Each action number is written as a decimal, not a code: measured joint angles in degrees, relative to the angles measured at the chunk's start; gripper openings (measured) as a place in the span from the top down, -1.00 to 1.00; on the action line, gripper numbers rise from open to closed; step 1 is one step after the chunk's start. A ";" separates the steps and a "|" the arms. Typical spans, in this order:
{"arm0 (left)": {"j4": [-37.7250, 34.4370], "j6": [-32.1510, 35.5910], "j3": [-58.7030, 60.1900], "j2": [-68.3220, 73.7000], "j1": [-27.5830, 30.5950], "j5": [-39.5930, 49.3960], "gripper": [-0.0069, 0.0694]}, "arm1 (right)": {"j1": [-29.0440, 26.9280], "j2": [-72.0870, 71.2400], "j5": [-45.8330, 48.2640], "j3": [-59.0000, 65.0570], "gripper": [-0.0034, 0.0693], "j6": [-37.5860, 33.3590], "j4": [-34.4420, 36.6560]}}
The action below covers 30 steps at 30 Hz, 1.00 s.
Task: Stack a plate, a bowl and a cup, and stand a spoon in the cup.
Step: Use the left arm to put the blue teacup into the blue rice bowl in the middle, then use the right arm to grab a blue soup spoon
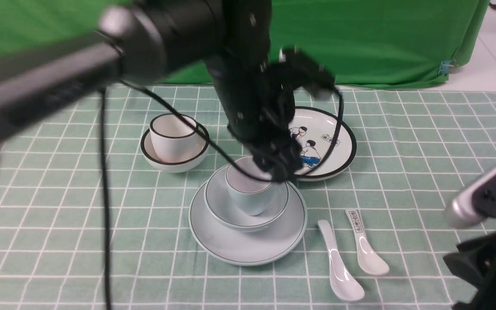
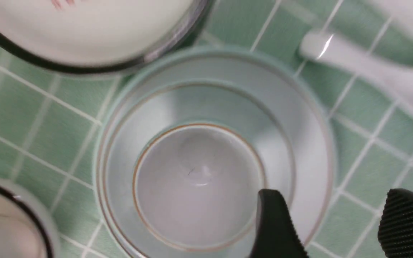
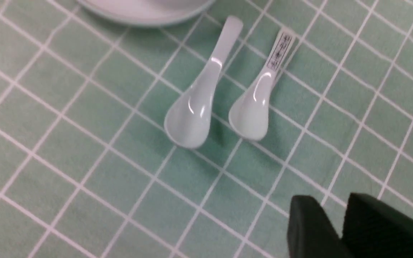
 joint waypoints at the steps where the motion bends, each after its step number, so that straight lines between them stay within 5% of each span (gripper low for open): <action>1: -0.08 -0.27 -0.06 -0.48 0.00 0.00 -0.15 | 0.00 0.67 -0.16 -0.41 0.35 0.07 0.00; 5: -0.67 -4.06 -0.02 -10.26 -0.04 0.52 0.14 | -0.59 6.41 -2.07 -4.00 0.32 -0.12 -0.06; 7: -1.55 -4.93 1.59 -16.09 -0.04 0.59 0.43 | -2.70 10.74 -3.12 -5.39 0.31 -0.24 0.00; 11: -2.50 -5.79 9.37 -29.24 -0.04 -2.18 0.77 | -10.74 19.93 -4.85 -7.81 0.28 -1.96 4.70; 17: -4.39 -6.24 35.99 -48.55 -0.12 -21.86 0.81 | -14.62 32.18 -5.39 -12.89 0.18 -10.91 20.86; 26: -5.74 -6.18 71.83 -68.77 -0.30 -55.12 0.79 | -14.76 43.68 -6.92 -17.64 0.00 -12.16 25.48; 30: -6.01 -6.18 77.32 -72.97 -0.30 -60.59 0.79 | -14.92 46.58 -8.06 -18.70 -0.01 -12.21 25.74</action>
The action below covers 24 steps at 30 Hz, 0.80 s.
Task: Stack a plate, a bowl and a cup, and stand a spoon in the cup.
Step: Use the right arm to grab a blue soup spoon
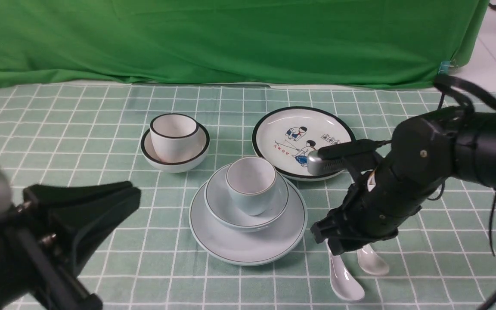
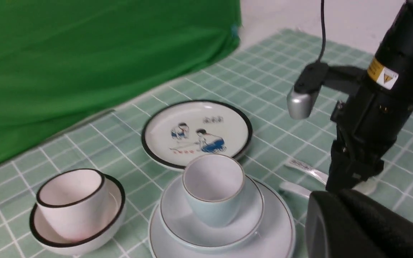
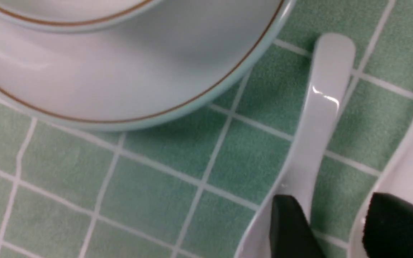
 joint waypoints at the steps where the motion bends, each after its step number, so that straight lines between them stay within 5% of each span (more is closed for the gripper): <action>1: -0.04 0.00 1.08 -1.13 0.00 -0.91 0.79 | -0.01 1.36 -0.71 -0.47 -0.01 0.00 0.06; 19: -0.37 -0.18 1.72 -2.49 0.00 -2.74 0.79 | -0.12 8.57 -5.83 -2.51 -0.01 -0.86 0.19; 24: -0.37 -0.18 1.72 -2.49 0.00 -2.68 0.79 | -0.12 8.57 -5.83 -2.51 0.28 -1.27 -0.40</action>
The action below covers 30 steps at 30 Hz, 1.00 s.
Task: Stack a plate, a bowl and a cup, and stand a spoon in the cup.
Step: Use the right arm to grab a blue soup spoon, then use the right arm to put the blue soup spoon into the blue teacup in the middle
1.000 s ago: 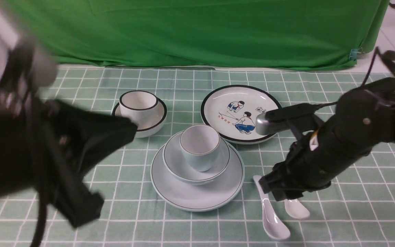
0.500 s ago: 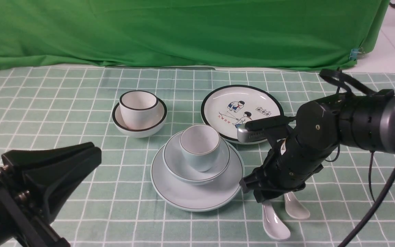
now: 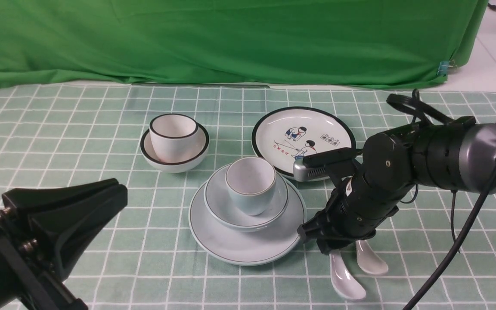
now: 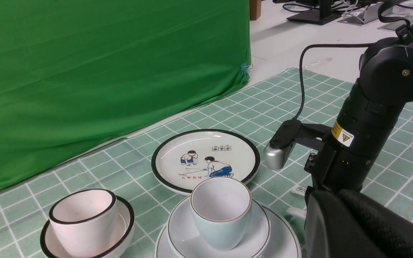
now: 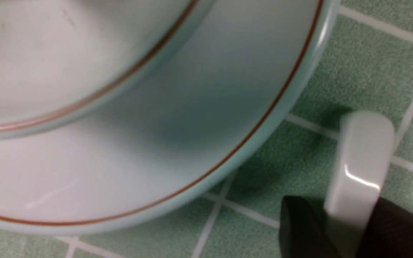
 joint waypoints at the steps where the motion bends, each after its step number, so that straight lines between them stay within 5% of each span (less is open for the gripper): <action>1: 0.00 0.00 0.00 0.00 0.00 0.12 0.79 | 0.00 -0.05 0.00 0.00 0.44 0.00 -0.49; 14: 0.60 0.00 0.00 0.00 0.00 2.32 0.79 | 1.12 -17.29 1.24 3.81 0.45 -3.18 0.65; 17: 1.04 0.00 0.00 0.00 0.00 2.32 0.79 | 1.95 -22.95 -8.88 8.98 0.45 -3.58 0.65; 23: 2.24 0.06 0.00 0.00 0.00 2.32 0.79 | 9.25 -28.59 -60.56 27.00 0.45 -2.53 0.65; 30: 2.38 0.06 0.00 0.00 0.00 2.33 0.79 | 10.93 -18.96 -87.10 27.90 0.45 -0.97 -1.81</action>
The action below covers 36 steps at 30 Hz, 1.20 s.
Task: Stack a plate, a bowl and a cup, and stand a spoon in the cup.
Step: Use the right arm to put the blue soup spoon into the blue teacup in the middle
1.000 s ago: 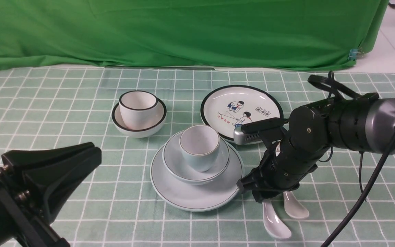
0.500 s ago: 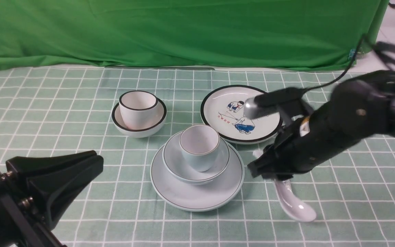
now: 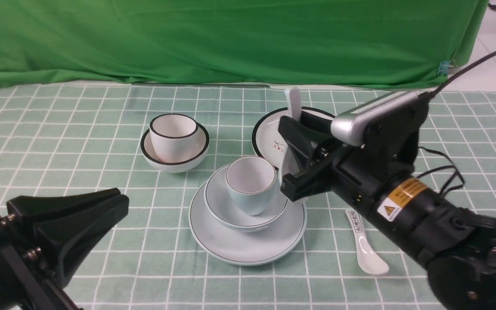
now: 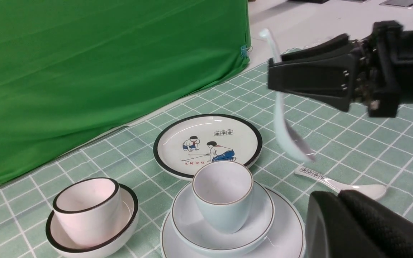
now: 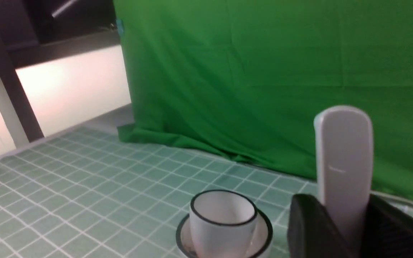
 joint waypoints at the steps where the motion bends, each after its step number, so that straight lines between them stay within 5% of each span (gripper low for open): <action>1: 0.00 0.00 0.00 0.00 0.00 0.00 0.79 | 0.00 1.81 -1.23 -1.00 0.45 0.02 -0.94; 36: 1.05 0.00 0.00 0.00 0.00 1.88 0.79 | -2.39 22.38 0.43 -16.97 0.45 1.63 -8.44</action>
